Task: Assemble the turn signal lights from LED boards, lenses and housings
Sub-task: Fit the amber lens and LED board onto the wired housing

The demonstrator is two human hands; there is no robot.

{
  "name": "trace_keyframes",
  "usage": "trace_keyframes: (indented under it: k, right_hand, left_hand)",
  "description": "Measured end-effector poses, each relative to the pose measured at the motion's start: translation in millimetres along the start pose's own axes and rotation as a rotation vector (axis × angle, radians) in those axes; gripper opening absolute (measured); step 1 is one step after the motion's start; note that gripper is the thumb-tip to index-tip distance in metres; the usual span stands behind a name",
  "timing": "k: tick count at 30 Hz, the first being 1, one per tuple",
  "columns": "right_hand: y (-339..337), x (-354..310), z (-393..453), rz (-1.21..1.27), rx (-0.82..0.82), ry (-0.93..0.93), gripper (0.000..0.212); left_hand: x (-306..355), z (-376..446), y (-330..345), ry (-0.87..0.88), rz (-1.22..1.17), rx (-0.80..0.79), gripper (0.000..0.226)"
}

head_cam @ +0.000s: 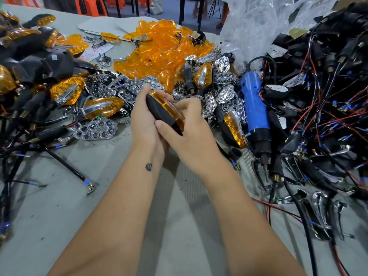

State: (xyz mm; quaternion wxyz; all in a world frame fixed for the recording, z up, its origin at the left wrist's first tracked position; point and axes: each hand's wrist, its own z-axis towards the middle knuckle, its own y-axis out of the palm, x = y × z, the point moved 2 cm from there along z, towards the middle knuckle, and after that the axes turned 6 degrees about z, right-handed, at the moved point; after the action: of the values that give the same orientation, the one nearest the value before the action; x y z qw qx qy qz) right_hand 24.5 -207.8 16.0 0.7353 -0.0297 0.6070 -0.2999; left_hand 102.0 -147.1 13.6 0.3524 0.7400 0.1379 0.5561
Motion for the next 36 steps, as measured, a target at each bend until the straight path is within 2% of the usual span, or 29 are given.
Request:
trace_keyframes:
  k: [3, 5, 8, 12, 14, 18, 20, 22, 27, 31, 36]
  right_hand:
    - [-4.2, -1.7, -1.4, -0.295, 0.031, -0.074, 0.034]
    - [-5.7, -6.2, -1.5, -0.404, 0.039, -0.123, 0.035]
    - [-4.3, -9.6, 0.2, -0.429, 0.034, -0.132, 0.036]
    - [-1.8, -9.0, -1.1, -0.341, 0.026, -0.116, 0.038]
    - [-3.7, -7.8, -1.5, -0.188, 0.042, -0.077, 0.035]
    - [-15.5, -1.6, -0.9, 0.153, 0.111, 0.0, 0.026]
    - [-22.6, 1.3, -1.4, 0.275, 0.119, 0.01, 0.021]
    - [-26.3, 2.9, -0.7, 0.33, 0.114, -0.003, 0.02]
    - [-23.3, 5.8, 1.7, 0.339, 0.115, -0.005, 0.021]
    - [-25.8, 7.7, 1.2, 0.417, 0.086, 0.037, 0.025]
    - [-22.8, 5.6, 0.6, 0.565, 0.077, 0.182, 0.045]
  left_hand:
    - [-1.4, -0.1, 2.2, -0.028, -0.047, 0.07, 0.062]
    - [-2.0, 1.9, 1.9, -0.065, -0.093, 0.157, 0.052]
    - [-1.1, 5.0, -0.5, -0.061, -0.046, 0.255, 0.049]
    - [0.1, 3.0, -2.8, -0.064, 0.024, 0.266, 0.038]
    - [-0.9, 1.2, -1.5, -0.058, 0.045, 0.158, 0.039]
    - [0.7, -3.0, 8.3, 0.06, 0.103, -0.208, 0.029]
    - [2.9, -5.6, 10.8, 0.044, 0.102, -0.296, 0.024]
    - [5.4, -6.8, 11.2, 0.049, 0.064, -0.337, 0.021]
    - [2.9, -6.2, 11.1, 0.076, 0.053, -0.296, 0.025]
    - [0.3, -3.4, 9.4, 0.091, 0.07, -0.358, 0.022]
    - [2.1, -3.3, 5.0, -0.037, 0.208, -0.507, 0.045]
